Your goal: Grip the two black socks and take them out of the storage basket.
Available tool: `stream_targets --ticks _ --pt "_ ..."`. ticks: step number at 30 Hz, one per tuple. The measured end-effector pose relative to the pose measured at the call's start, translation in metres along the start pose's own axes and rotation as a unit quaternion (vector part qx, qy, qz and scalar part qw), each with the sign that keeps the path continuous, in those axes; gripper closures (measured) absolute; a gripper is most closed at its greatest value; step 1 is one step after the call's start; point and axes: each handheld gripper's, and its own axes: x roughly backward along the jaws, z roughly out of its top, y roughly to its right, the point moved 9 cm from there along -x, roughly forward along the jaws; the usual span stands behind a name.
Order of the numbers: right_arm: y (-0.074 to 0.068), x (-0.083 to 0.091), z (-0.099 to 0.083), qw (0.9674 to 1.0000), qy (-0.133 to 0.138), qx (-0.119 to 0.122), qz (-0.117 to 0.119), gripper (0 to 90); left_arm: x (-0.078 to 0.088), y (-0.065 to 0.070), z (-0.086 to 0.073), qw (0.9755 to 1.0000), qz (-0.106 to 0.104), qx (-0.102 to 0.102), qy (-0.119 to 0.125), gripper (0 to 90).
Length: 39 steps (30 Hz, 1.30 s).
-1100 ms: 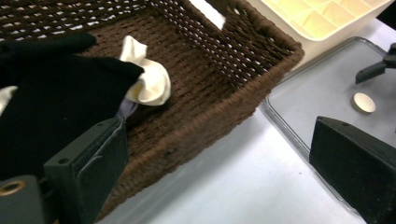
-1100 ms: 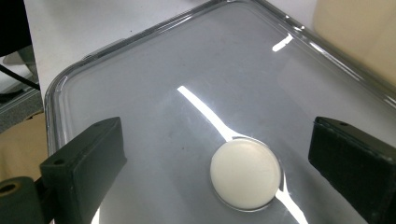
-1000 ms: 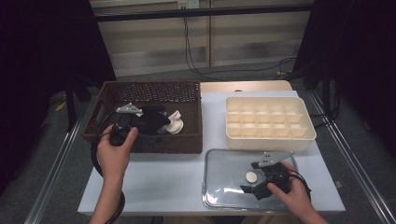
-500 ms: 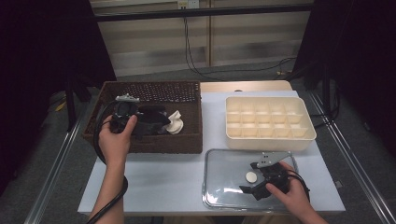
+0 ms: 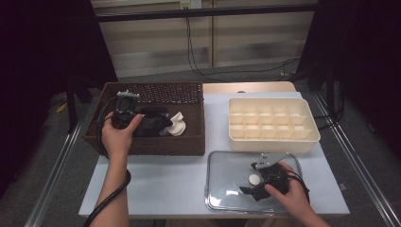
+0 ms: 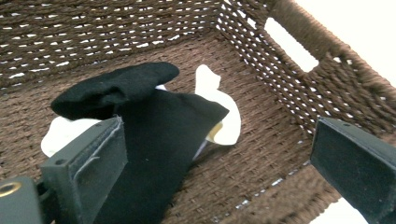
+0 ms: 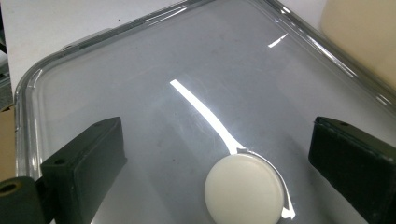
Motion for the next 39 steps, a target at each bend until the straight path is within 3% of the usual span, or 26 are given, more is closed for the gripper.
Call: stream_targets --ticks 5,11,13,14,15,22,28,29,31,36,39 --pt "0.001 0.000 -0.001 1.0000 -0.002 0.001 -0.007 3.4 -0.004 -0.005 0.006 0.9999 0.008 0.008 0.007 3.6" --pt "0.003 0.000 -0.003 0.9997 -0.006 -0.001 -0.024 3.2 -0.009 -0.014 0.011 0.9995 0.030 0.005 -0.004 3.4" --pt "0.002 -0.001 -0.003 0.9995 -0.008 0.010 -0.029 2.6 -0.011 -0.016 0.011 0.9995 0.029 0.004 -0.009 3.4" --pt "0.002 -0.001 -0.003 0.9995 -0.009 0.011 -0.030 2.6 -0.013 -0.015 0.011 0.9996 0.027 0.012 -0.004 3.3" --pt "0.002 -0.001 -0.003 0.9995 -0.009 0.010 -0.030 2.6 -0.014 -0.018 0.010 0.9993 0.033 0.006 -0.013 3.1" --pt "0.002 -0.001 -0.004 0.9994 -0.009 0.008 -0.033 2.5 -0.021 -0.024 0.011 0.9990 0.043 0.009 -0.008 4.1" --pt "0.002 -0.001 -0.004 0.9994 -0.009 0.008 -0.033 2.5 -0.025 -0.030 0.011 0.9980 0.059 0.018 -0.009 8.0" --pt "0.002 -0.001 -0.004 0.9994 -0.009 0.008 -0.033 2.5 -0.024 -0.033 0.010 0.9976 0.066 0.011 -0.017 9.2" --pt "0.002 -0.001 -0.004 0.9994 -0.009 0.008 -0.033 2.5 -0.025 -0.035 0.011 0.9972 0.070 0.023 -0.008 12.6" --pt "0.001 -0.001 -0.003 0.9994 -0.008 0.004 -0.034 2.5 -0.025 -0.040 0.011 0.9960 0.085 0.027 -0.010 16.5" --pt "0.001 -0.001 -0.003 0.9994 -0.007 0.004 -0.034 2.5 -0.024 -0.043 0.012 0.9958 0.089 0.017 -0.006 17.0"
